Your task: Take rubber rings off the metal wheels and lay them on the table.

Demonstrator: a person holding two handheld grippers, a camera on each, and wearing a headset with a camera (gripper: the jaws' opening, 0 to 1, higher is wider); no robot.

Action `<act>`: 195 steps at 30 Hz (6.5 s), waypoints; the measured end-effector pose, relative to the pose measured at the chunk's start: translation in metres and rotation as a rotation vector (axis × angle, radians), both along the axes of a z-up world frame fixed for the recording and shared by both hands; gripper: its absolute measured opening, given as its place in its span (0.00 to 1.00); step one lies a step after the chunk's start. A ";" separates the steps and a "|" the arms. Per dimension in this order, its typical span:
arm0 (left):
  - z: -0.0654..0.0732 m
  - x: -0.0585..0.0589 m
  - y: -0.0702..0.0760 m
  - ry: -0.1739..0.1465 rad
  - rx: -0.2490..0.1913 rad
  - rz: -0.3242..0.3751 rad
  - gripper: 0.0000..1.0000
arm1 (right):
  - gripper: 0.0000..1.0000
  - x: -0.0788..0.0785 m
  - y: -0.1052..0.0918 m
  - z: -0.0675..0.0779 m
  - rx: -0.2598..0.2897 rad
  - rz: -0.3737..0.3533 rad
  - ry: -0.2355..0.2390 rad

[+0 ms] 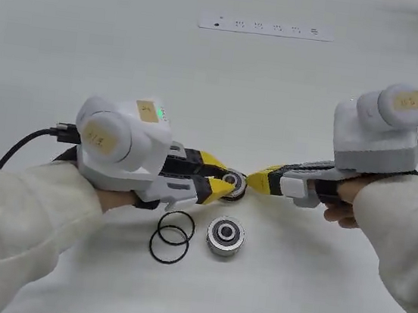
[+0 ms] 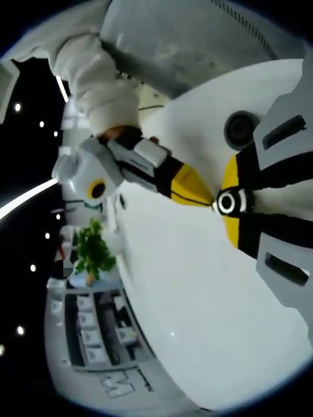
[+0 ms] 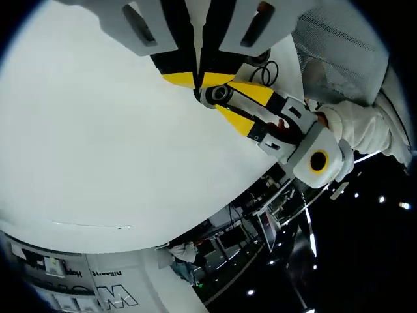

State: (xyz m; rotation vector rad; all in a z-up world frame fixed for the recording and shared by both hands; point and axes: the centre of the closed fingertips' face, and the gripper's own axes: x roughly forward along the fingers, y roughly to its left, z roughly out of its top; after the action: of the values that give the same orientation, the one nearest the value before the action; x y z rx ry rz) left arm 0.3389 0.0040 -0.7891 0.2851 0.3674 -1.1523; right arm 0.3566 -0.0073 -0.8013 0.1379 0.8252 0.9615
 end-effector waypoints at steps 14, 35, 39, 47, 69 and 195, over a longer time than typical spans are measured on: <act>-0.001 0.001 0.001 -0.006 0.000 -0.005 0.13 | 0.00 -0.009 0.006 0.007 0.027 -0.005 0.033; -0.001 0.001 0.000 -0.004 -0.004 -0.002 0.13 | 0.00 -0.012 0.008 0.011 0.030 0.016 0.029; -0.001 0.001 0.000 -0.004 -0.004 -0.001 0.13 | 0.00 -0.012 0.009 0.011 0.023 0.024 0.020; -0.001 0.001 0.000 -0.004 -0.006 -0.001 0.13 | 0.00 -0.014 0.013 0.014 0.034 0.039 0.018; 0.004 0.000 0.000 -0.016 0.041 -0.011 0.16 | 0.00 -0.008 0.016 0.025 0.050 0.030 -0.013; 0.112 -0.084 0.149 0.036 -0.052 0.252 0.87 | 0.02 -0.028 0.034 0.031 -0.013 0.108 -0.076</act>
State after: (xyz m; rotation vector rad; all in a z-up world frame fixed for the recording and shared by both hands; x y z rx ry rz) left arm 0.2549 0.1532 -0.6766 0.1670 0.3925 -0.9190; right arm 0.3284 0.0271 -0.7704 0.0455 0.7753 1.0562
